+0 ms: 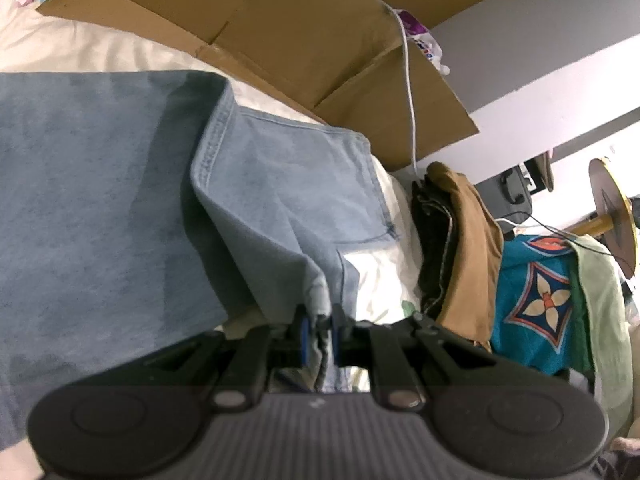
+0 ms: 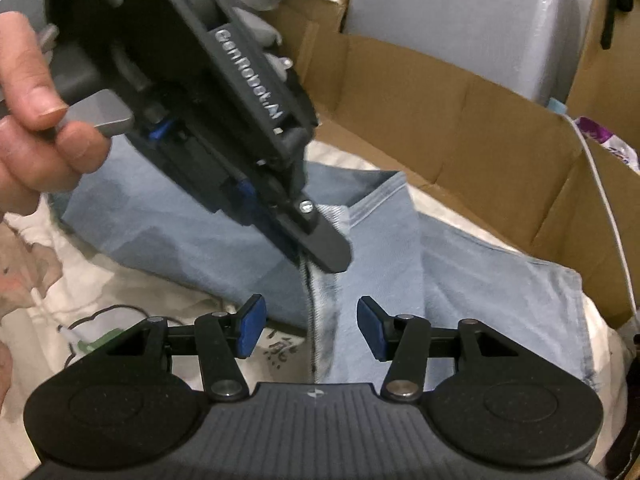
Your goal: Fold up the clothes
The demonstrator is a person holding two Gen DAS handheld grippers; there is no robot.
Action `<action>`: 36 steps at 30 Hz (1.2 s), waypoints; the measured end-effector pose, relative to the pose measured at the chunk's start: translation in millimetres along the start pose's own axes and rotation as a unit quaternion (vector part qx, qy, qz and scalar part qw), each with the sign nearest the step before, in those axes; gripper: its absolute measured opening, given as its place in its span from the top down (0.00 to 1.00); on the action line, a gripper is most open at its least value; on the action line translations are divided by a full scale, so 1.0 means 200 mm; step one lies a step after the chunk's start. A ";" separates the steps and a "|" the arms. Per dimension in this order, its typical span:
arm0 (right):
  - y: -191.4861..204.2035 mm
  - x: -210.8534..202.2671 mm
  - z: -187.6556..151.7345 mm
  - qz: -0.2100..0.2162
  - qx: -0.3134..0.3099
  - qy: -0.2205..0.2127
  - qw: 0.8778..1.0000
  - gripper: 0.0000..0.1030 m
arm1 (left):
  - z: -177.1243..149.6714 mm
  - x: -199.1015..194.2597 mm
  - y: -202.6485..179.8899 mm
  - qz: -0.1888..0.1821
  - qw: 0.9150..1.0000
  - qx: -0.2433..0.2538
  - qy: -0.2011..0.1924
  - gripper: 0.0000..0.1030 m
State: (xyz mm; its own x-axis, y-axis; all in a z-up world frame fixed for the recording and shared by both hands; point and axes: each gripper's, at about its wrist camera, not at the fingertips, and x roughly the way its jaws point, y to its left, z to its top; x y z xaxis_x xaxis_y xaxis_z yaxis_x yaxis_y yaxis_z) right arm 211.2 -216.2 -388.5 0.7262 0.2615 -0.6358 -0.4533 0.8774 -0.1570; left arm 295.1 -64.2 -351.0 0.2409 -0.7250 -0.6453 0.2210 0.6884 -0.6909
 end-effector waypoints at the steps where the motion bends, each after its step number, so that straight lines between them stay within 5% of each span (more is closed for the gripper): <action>1: -0.01 -0.01 0.00 -0.004 0.002 -0.003 1.000 0.52 | 0.00 0.00 0.00 0.001 1.000 -0.003 0.001 0.89; 9: -0.05 -0.02 0.01 -0.002 0.014 -0.010 1.000 0.86 | 0.04 0.02 0.00 0.009 1.000 -0.007 -0.006 0.89; 28: -0.05 -0.01 0.06 -0.021 0.006 -0.009 1.000 0.85 | 0.04 -0.01 0.06 -0.041 0.995 -0.078 -0.046 0.89; 32: -0.05 0.00 0.06 -0.006 -0.006 -0.007 1.000 0.95 | 0.06 -0.01 0.07 -0.046 0.995 -0.082 -0.045 0.89; 36: -0.18 0.02 0.09 -0.015 0.025 0.001 1.000 0.96 | 0.08 -0.04 0.08 -0.039 0.995 -0.075 -0.045 0.72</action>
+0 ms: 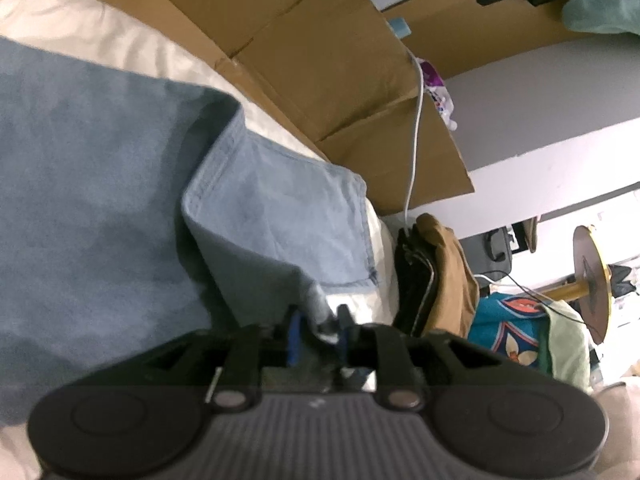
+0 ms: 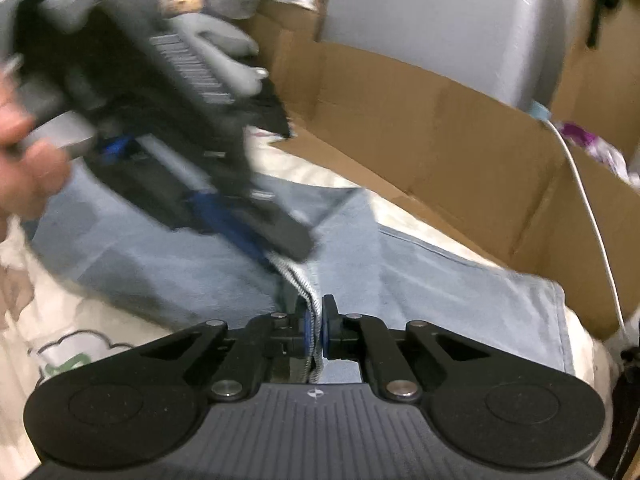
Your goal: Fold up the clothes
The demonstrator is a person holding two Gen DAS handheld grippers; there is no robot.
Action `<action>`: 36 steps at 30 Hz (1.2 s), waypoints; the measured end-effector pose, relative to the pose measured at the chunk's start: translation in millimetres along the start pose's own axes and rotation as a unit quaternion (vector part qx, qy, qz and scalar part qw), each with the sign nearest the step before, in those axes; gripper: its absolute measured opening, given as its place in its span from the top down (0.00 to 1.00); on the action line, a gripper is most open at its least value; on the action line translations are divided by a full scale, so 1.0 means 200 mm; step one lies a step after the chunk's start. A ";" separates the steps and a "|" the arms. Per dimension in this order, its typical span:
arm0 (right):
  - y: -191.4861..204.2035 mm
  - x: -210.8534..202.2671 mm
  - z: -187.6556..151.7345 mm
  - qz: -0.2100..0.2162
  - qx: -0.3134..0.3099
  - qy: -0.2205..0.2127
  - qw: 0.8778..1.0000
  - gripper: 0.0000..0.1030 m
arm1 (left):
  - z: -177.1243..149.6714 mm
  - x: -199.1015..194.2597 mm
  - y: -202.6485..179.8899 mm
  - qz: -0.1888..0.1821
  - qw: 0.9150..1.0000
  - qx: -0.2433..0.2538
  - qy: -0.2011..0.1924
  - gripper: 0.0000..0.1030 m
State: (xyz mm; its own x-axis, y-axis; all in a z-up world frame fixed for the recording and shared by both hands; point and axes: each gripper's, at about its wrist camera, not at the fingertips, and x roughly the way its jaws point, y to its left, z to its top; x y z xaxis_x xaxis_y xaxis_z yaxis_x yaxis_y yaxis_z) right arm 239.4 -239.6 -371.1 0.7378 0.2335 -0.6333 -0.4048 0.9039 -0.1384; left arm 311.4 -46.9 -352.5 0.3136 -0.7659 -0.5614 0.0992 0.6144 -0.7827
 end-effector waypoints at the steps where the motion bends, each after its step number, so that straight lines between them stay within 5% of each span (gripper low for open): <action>1: -0.05 0.01 0.01 -0.003 0.013 0.002 1.000 0.96 | 0.01 -0.01 0.00 0.004 1.000 0.004 -0.003 0.64; 9: -0.39 0.07 0.08 -0.045 0.069 0.009 0.997 0.96 | 0.04 -0.04 0.13 0.057 0.998 0.012 -0.001 0.50; 26: -1.03 0.47 0.06 -0.080 0.138 0.066 0.985 0.96 | 0.06 -0.09 0.34 0.129 0.991 0.019 0.018 0.47; 36: -1.27 0.64 0.01 -0.099 0.180 0.087 0.975 0.96 | 0.06 -0.06 0.35 0.137 0.990 0.026 0.029 0.46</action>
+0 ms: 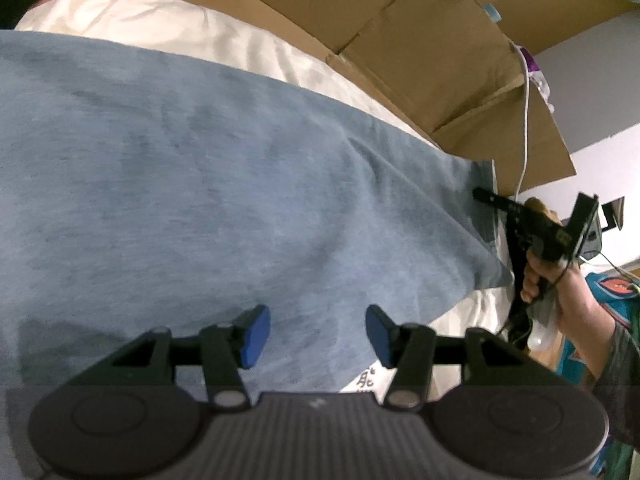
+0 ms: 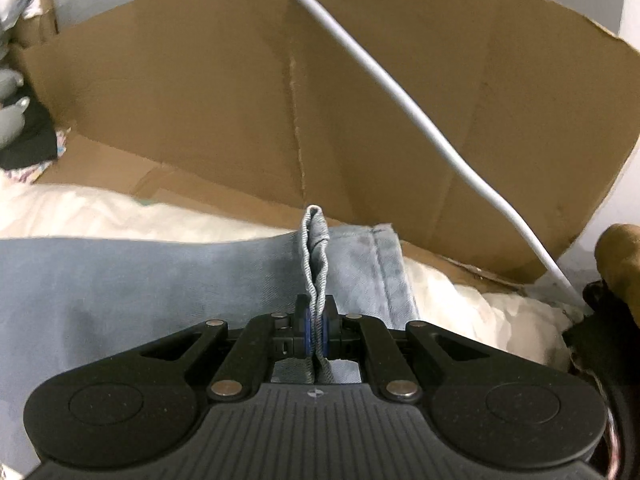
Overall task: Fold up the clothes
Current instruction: 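Hold the jeans seam with the right gripper and pull it straight, then open the right gripper and release the jeans seam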
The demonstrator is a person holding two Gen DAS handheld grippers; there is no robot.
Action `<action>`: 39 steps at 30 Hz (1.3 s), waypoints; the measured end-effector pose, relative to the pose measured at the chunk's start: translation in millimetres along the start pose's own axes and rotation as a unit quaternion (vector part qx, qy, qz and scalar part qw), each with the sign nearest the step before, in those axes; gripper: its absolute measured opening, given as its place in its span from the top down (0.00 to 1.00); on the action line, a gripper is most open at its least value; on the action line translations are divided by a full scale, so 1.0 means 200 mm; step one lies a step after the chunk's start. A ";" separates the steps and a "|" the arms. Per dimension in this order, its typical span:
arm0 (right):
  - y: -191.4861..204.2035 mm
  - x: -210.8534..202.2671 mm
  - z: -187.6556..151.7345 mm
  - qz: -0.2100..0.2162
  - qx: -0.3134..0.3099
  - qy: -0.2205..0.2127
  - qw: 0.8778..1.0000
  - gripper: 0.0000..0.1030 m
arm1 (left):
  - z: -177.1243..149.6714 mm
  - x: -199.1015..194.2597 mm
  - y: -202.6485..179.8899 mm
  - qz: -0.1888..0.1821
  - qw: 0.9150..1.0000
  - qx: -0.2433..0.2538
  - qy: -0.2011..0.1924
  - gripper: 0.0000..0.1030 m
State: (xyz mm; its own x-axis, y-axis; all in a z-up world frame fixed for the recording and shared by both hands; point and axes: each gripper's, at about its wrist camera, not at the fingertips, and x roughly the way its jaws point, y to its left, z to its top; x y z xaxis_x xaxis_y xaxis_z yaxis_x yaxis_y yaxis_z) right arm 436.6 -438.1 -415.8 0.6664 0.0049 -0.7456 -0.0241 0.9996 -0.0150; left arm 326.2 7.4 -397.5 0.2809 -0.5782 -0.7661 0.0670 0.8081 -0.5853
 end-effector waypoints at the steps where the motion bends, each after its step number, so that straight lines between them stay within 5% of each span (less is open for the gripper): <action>1: -0.01 0.02 0.01 -0.002 0.003 0.000 1.000 0.96 | 0.00 0.00 0.00 0.000 1.000 0.001 0.001 0.46; 14: -0.14 0.10 0.15 -0.035 0.067 -0.001 0.997 0.97 | -0.05 0.00 0.01 0.004 1.000 0.001 0.009 0.46; 20: -0.19 0.21 0.10 -0.024 0.102 0.042 0.994 0.96 | -0.08 -0.01 0.04 0.005 1.000 -0.001 0.013 0.46; 22: -0.21 0.22 0.08 -0.019 0.111 0.040 0.993 0.87 | -0.08 -0.02 0.05 0.005 1.000 -0.001 0.013 0.46; 31: -0.22 0.15 0.06 -0.024 0.110 0.023 0.993 0.79 | -0.08 -0.04 0.03 0.008 1.000 0.000 0.010 0.45; 34: -0.22 0.05 0.06 -0.030 0.112 0.005 0.993 0.58 | -0.08 -0.04 0.01 0.006 1.000 -0.002 0.006 0.44; 39: -0.26 -0.10 0.04 -0.019 0.124 -0.023 0.992 0.56 | -0.10 -0.04 -0.04 -0.003 1.000 0.001 0.001 0.43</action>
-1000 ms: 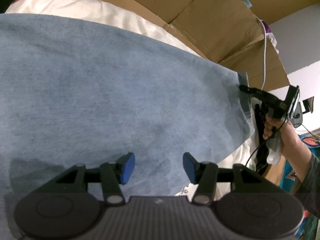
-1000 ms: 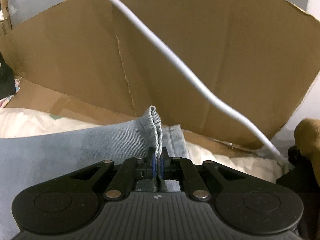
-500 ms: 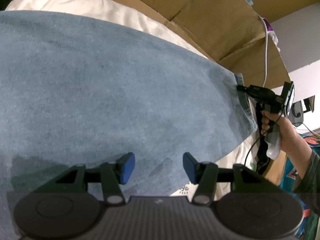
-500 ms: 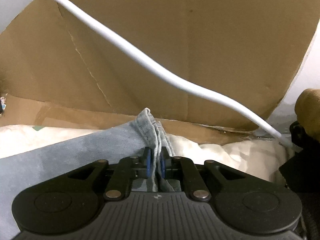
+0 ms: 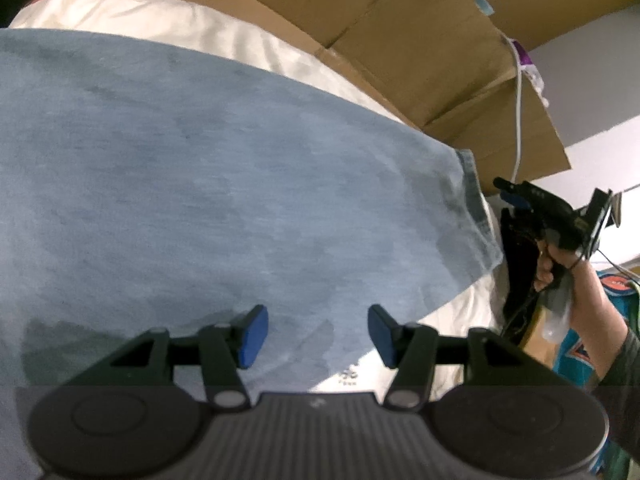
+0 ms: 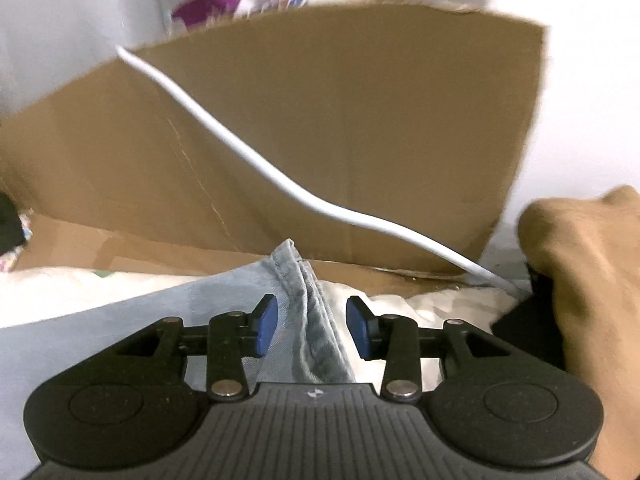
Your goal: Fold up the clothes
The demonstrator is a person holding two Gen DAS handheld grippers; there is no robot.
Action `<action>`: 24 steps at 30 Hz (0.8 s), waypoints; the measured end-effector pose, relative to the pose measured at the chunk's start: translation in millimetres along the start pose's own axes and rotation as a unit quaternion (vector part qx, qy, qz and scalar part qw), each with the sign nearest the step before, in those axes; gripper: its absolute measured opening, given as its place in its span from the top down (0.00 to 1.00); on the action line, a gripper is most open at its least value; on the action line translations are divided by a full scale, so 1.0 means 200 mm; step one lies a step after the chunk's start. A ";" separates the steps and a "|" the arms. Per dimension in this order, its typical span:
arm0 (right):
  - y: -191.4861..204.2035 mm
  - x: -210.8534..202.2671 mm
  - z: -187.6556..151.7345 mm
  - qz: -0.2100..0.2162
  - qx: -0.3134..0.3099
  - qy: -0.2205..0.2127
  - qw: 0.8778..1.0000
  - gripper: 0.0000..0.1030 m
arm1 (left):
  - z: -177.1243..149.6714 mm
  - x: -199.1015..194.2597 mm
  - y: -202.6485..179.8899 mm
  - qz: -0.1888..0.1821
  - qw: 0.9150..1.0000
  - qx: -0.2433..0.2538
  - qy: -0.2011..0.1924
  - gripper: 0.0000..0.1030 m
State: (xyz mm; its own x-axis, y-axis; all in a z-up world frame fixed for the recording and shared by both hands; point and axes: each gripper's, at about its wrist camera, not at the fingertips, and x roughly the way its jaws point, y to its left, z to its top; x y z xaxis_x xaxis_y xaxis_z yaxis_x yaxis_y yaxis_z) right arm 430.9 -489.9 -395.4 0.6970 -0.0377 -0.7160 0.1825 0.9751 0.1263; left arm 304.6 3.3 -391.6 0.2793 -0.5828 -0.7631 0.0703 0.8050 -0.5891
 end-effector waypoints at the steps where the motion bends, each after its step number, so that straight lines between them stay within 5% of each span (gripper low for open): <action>1: -0.01 -0.04 -0.02 0.005 0.006 -0.003 1.000 0.56 | -0.01 0.00 -0.01 -0.001 1.000 0.004 0.001 0.43; 15: -0.05 -0.32 -0.38 0.010 0.051 0.029 0.998 0.56 | -0.22 0.05 -0.07 0.009 0.999 0.019 0.037 0.42; 24: -0.12 -0.19 -0.47 -0.017 0.142 0.047 0.989 0.56 | -0.27 0.07 -0.11 0.017 0.998 0.020 0.051 0.42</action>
State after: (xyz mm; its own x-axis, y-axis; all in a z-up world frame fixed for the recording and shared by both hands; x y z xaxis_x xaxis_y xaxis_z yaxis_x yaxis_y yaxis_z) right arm 334.4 -491.0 -435.5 0.6225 -0.0360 -0.7818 0.4015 0.8721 0.2796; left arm 255.6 -28.5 -404.7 0.1841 -0.5614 -0.8068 0.1007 0.8273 -0.5527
